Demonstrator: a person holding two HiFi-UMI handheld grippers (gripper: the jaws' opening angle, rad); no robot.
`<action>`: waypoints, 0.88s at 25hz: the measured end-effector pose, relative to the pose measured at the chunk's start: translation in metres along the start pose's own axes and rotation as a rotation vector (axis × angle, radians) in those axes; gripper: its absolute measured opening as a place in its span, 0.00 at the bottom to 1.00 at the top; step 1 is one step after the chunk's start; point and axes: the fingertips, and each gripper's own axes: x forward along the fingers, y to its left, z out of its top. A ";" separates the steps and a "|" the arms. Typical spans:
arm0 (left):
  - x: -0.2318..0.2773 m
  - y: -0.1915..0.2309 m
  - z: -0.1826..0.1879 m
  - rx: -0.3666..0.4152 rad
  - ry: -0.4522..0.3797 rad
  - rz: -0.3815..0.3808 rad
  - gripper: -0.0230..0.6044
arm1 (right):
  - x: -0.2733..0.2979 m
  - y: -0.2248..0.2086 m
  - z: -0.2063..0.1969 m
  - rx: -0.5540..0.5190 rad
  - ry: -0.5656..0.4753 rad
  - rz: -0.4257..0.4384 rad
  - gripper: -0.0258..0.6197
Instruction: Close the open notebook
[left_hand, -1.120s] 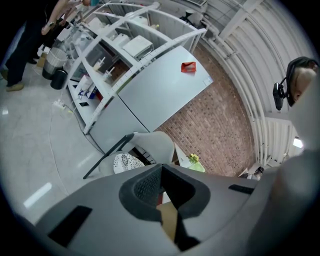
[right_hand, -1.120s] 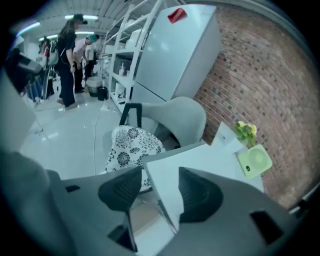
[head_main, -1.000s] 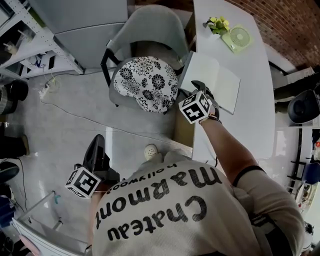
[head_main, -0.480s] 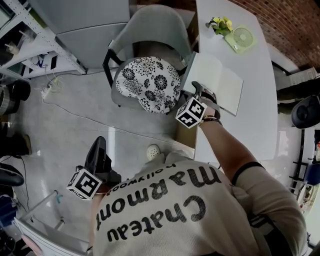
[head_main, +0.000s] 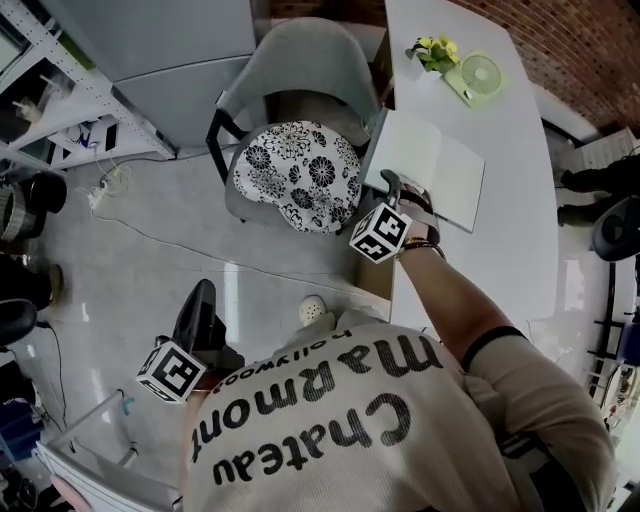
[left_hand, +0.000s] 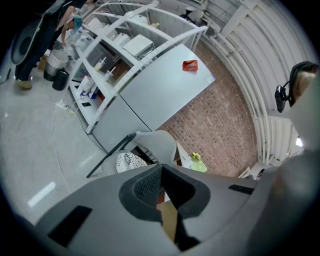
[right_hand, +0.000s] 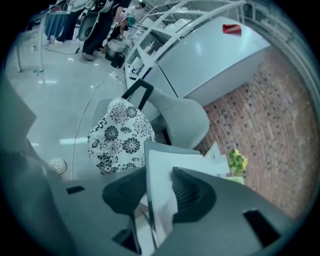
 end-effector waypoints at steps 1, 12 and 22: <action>-0.001 0.000 0.000 0.000 0.003 0.001 0.04 | -0.001 -0.001 0.001 0.014 -0.008 0.000 0.28; 0.002 -0.019 -0.002 0.035 0.043 -0.026 0.04 | -0.017 -0.018 -0.002 0.416 -0.047 0.055 0.14; 0.021 -0.031 -0.017 0.034 0.077 -0.052 0.04 | -0.025 -0.040 -0.011 1.030 -0.151 0.218 0.14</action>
